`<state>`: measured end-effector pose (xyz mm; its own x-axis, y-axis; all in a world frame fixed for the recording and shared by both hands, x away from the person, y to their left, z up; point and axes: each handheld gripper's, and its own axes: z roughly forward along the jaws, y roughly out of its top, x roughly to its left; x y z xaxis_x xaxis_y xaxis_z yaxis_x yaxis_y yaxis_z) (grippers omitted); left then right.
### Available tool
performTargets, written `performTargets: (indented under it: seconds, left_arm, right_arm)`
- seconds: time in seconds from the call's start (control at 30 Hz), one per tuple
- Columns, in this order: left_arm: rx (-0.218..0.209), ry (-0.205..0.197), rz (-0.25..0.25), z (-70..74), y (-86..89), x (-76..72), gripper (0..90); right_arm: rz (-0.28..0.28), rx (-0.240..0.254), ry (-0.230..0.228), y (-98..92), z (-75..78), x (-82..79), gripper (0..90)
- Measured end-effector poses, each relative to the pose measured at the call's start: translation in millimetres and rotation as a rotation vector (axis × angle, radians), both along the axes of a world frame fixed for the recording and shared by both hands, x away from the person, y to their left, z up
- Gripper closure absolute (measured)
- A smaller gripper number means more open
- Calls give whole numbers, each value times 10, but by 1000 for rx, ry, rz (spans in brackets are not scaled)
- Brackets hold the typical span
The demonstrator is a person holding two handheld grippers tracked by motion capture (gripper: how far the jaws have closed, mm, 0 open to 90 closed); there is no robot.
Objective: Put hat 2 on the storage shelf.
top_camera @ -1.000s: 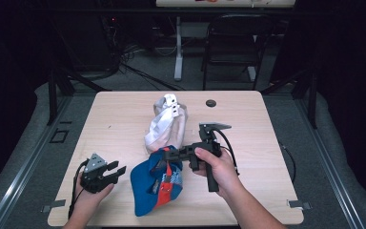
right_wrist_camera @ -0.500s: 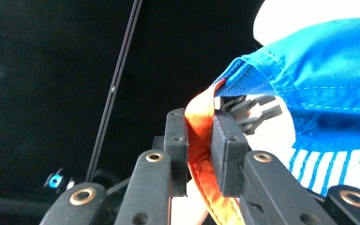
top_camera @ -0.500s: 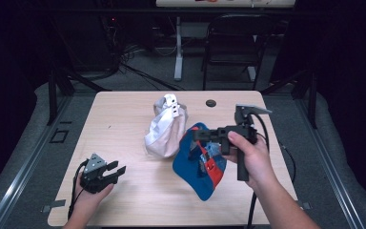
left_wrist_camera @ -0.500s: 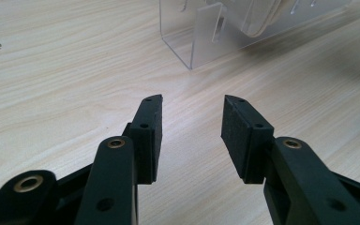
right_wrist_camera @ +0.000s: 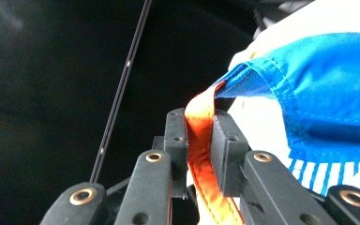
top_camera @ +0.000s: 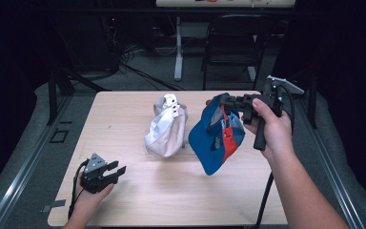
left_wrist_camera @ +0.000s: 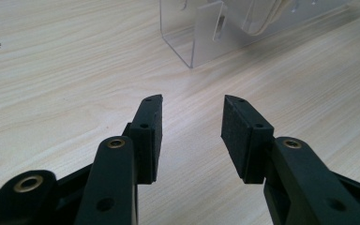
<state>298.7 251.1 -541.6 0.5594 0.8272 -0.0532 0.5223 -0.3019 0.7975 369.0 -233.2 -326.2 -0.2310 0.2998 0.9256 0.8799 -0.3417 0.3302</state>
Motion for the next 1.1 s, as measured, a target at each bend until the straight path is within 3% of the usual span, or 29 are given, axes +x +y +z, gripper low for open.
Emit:
performTargets:
  seconds: [0.23, 0.37, 0.47, 0.6, 0.77, 0.93, 1.1]
  left_arm:
    - [-1, 0, -1, -6, 8, 7, 590]
    - [-1, 3, 2, -11, 7, 10, 590]
    - [2, 3, -1, -11, 9, 12, 590]
    - [8, 8, -5, -8, 14, 11, 590]
    - [7, 9, -1, -4, 20, 9, 590]
    - [7, 7, -3, -7, 14, 11, 590]
    - [7, 2, -4, -11, 6, 11, 590]
  right_arm:
    - [-103, -9, 9, -82, 61, 199, 780]
    - [-151, -42, 26, -88, 45, 322, 780]
    - [-162, -36, 31, -96, 21, 373, 780]
    - [-231, -26, 41, -107, -18, 449, 780]
    - [-244, -5, 46, -124, -33, 473, 780]
    - [-205, -14, 38, -81, -1, 443, 780]
    - [-206, -13, 26, -36, 52, 431, 780]
